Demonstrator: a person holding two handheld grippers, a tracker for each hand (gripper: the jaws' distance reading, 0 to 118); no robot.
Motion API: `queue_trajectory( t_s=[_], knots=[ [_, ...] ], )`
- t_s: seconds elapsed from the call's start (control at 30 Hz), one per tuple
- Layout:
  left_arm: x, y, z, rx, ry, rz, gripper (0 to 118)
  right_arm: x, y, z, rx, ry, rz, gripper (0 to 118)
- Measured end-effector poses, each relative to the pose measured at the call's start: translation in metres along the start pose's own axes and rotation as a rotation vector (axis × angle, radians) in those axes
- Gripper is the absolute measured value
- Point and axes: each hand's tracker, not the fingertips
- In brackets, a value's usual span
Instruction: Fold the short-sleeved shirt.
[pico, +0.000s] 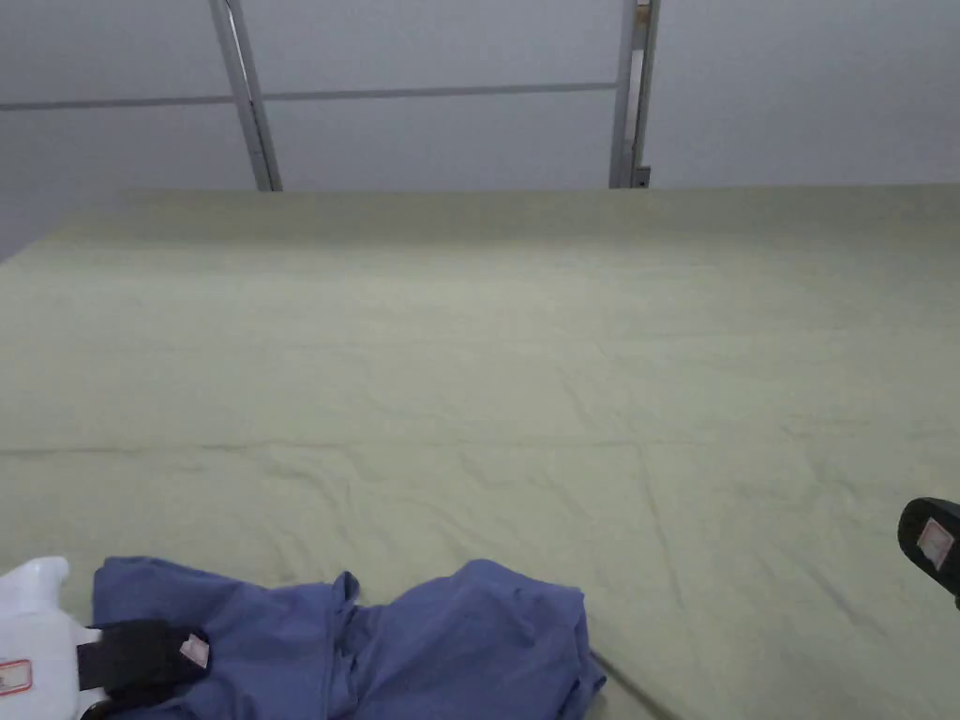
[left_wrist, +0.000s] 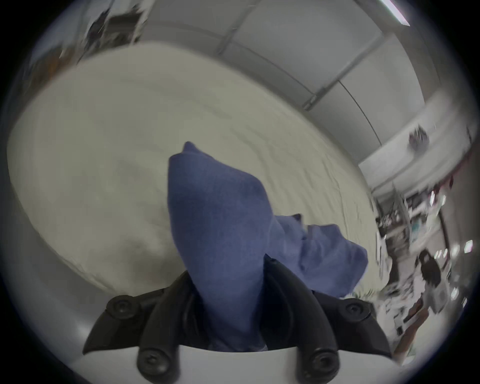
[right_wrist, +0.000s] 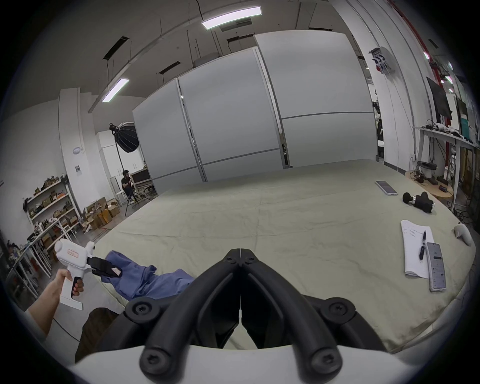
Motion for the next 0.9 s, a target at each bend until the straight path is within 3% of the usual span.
queue_trajectory(
  t_s=[0.17, 0.4, 0.43, 0.5, 0.53, 0.63, 0.73, 0.9],
  knots=[
    [0.106, 0.004, -0.007, 0.006, -0.2, -0.213, 24, -0.003, -0.001, 0.003, 0.0, 0.015, -0.002, 2],
    [0.22, -0.051, -0.116, -0.164, -0.171, -0.456, 32, 0.015, -0.005, 0.026, 0.027, -0.058, 0.001, 2],
    [0.225, -0.06, -0.13, -0.204, -0.19, -0.449, 43, 0.017, -0.007, 0.03, 0.027, -0.067, 0.002, 2],
    [0.226, -0.071, -0.14, -0.267, -0.272, -0.381, 76, 0.015, -0.007, 0.035, 0.025, -0.081, 0.007, 2],
    [0.231, -0.073, -0.133, -0.272, -0.318, -0.358, 81, 0.013, -0.008, 0.037, 0.019, -0.092, 0.013, 2],
    [0.224, -0.066, -0.107, -0.245, -0.364, -0.366, 82, 0.013, -0.01, 0.034, 0.01, -0.102, 0.009, 2],
    [0.203, -0.049, -0.062, -0.108, -0.386, -0.304, 81, 0.003, -0.011, 0.023, 0.029, -0.076, -0.004, 2],
    [0.149, -0.035, -0.008, 0.178, -0.362, -0.157, 74, -0.038, -0.007, -0.018, 0.038, 0.056, -0.006, 2]
  ],
)
